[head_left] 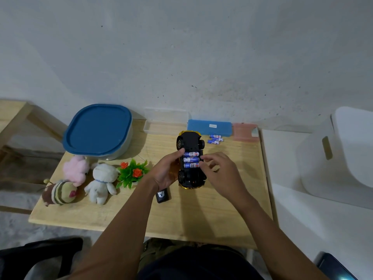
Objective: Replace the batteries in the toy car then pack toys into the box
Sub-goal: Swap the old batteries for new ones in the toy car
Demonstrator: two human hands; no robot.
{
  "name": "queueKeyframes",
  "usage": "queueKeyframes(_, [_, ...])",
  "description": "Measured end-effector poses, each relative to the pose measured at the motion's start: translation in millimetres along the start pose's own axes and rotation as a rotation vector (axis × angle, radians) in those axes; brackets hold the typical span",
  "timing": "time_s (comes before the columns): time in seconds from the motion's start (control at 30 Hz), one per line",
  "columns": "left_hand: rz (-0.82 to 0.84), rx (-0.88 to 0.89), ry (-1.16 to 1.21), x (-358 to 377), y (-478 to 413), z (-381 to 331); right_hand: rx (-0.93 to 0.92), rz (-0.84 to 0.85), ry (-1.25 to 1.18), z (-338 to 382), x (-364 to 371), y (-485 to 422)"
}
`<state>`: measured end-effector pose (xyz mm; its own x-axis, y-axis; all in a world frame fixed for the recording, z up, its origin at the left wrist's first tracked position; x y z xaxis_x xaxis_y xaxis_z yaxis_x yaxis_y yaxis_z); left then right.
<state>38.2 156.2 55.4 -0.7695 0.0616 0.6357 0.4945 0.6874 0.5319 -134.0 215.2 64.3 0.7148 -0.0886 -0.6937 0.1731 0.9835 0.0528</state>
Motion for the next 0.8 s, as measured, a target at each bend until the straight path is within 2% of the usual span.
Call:
queueKeyframes(0.27, [0.117, 0.042, -0.023, 2, -2, 1, 0.108, -0.073, 0.001, 13, 9, -5])
queueKeyframes(0.5, [0.129, 0.067, -0.069, 0, -7, 2, 0.277, -0.026, -0.057, 20, 11, -11])
queueKeyframes(0.8, [0.157, 0.081, -0.113, 0, -11, 3, 0.362, -0.046, -0.103, 27, 10, -13])
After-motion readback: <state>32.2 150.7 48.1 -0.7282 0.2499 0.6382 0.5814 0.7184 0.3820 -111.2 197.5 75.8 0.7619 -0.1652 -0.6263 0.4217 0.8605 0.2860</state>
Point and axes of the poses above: each hand's wrist, its own y-axis away from the middle knuckle, its own x-axis out of the palm, z = x × y, the point moved 1 cm from there along -y, towards the middle knuckle, and after that the axes turned 13 degrees about y, right-handed, at the moved point
